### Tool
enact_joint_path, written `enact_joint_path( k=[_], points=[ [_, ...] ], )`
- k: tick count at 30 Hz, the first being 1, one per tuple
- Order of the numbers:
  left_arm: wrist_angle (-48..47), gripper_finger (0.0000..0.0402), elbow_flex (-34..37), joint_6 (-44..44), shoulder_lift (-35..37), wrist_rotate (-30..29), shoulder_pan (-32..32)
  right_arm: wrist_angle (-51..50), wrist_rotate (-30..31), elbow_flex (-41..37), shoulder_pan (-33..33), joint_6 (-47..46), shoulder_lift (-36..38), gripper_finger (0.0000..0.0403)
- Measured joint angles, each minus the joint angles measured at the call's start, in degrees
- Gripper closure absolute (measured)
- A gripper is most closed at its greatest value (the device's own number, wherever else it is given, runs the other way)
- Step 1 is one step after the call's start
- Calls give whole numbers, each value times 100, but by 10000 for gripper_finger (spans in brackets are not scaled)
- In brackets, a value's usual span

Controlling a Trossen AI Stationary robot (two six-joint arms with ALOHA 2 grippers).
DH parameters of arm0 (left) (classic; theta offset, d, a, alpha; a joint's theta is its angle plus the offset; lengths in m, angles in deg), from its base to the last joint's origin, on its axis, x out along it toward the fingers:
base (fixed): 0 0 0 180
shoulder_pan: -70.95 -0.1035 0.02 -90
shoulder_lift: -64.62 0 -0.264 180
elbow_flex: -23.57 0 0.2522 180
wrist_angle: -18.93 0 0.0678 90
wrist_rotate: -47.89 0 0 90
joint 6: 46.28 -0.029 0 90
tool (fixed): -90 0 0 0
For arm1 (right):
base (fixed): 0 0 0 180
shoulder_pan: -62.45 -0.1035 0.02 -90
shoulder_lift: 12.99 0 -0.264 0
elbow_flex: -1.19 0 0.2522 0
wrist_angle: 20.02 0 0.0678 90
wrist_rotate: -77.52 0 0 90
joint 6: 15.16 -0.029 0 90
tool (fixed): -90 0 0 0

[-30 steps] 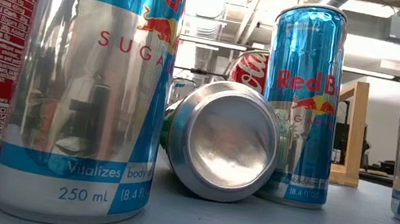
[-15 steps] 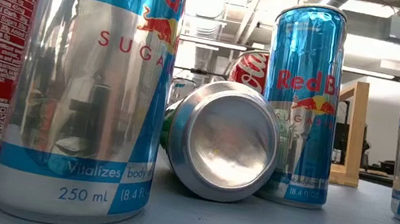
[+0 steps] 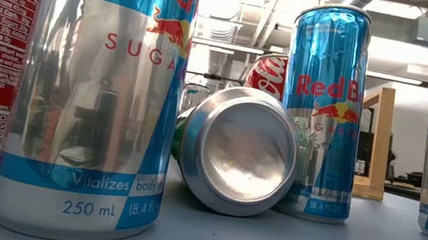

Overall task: Place canned beverage on shelf
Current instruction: Put the white blue soda can on the shelf aligned with the other white blue soda can

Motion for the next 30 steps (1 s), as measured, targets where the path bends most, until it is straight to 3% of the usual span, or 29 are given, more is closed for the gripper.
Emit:
enact_joint_path(
  k=[13, 30],
  points=[
    [-17, 60, 0, 34, -1, -2, -1, 195, 3, -36, 186, 390, 208, 85],
    [-46, 60, 0, -2, -1, 0, 0, 497, -324, -196, 361, 289, 217, 163]
  ],
)
